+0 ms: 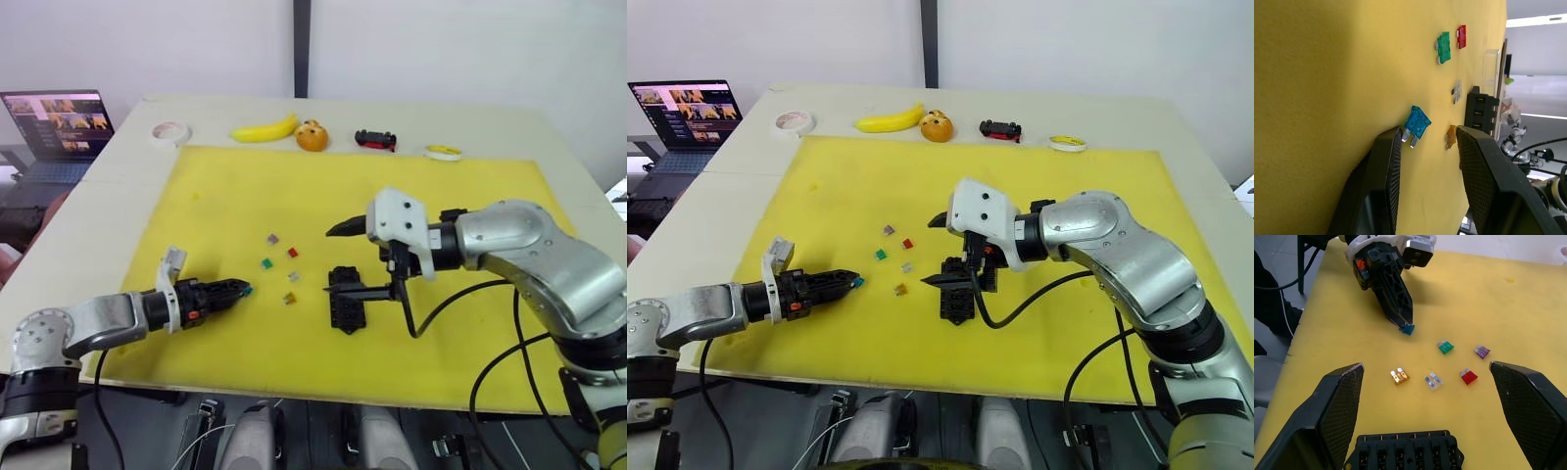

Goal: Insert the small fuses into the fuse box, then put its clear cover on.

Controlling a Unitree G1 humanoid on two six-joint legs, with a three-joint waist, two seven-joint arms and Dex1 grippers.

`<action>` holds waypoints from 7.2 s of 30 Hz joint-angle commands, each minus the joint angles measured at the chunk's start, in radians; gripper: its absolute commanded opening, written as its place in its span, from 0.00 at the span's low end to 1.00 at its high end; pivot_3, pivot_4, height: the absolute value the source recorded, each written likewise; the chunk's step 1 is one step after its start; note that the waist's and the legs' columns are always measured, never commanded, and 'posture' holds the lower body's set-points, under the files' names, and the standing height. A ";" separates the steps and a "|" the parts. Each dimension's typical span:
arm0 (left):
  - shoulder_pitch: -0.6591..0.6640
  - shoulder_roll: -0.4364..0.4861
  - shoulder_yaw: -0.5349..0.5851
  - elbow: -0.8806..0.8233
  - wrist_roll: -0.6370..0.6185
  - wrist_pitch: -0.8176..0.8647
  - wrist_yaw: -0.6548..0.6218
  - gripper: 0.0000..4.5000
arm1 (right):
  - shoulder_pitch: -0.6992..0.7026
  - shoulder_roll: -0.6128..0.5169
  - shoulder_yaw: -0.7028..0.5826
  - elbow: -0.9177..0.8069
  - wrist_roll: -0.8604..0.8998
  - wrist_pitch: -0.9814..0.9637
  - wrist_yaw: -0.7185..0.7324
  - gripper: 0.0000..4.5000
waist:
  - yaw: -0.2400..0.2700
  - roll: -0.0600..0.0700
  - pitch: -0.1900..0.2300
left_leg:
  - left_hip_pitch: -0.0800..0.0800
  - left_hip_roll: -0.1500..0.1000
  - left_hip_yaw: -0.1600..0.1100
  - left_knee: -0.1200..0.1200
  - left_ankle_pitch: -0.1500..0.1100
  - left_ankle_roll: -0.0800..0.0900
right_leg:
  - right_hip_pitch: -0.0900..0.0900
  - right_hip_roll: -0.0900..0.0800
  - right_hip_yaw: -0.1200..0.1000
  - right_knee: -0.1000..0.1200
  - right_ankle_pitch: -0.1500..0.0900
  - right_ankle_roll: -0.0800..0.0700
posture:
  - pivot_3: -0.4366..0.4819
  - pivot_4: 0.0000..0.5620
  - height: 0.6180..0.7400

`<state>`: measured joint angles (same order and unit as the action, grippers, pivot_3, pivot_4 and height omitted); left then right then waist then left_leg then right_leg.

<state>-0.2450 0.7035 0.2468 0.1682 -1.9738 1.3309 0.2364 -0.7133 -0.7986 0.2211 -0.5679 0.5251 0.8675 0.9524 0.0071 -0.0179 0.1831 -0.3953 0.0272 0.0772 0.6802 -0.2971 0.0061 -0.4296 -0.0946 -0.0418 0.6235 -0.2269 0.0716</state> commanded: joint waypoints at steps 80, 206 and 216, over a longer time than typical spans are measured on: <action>0.146 0.170 0.048 -0.154 0.262 -0.019 -0.479 0.55 | 0.050 0.045 -0.153 -0.032 0.253 0.164 -0.113 0.98 | -0.015 0.000 0.002 | -0.014 0.003 0.000 0.002 0.001 0.000 | -0.013 0.006 -0.002 0.000 0.001 0.001 | 0.48 0.27 0.98; -0.549 -0.145 0.000 -0.411 0.427 -0.245 -0.753 0.01 | -0.066 0.331 -0.446 0.169 1.155 0.148 -0.819 0.98 | 0.003 -0.001 0.000 | -0.012 0.001 0.000 0.004 0.003 -0.002 | -0.010 0.012 -0.002 0.006 0.003 0.005 | 0.48 0.27 0.98; -0.547 -0.146 -0.027 -0.408 0.476 -0.268 -0.771 0.00 | -0.062 0.313 -0.381 0.171 1.289 0.053 -0.918 0.36 | 0.002 -0.001 0.000 | -0.012 0.002 -0.001 0.004 0.003 -0.002 | -0.011 0.014 -0.002 0.006 0.003 0.005 | 0.48 0.27 0.98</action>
<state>-0.7712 0.5507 0.2103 -0.2197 -1.4996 1.0848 -0.5347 -0.7599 -0.4794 -0.1614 -0.3776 1.7746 0.9411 0.0349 0.0086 -0.0192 0.1836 -0.4078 0.0300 0.0763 0.6845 -0.2945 0.0044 -0.4404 -0.0809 -0.0436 0.6297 -0.2235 0.0766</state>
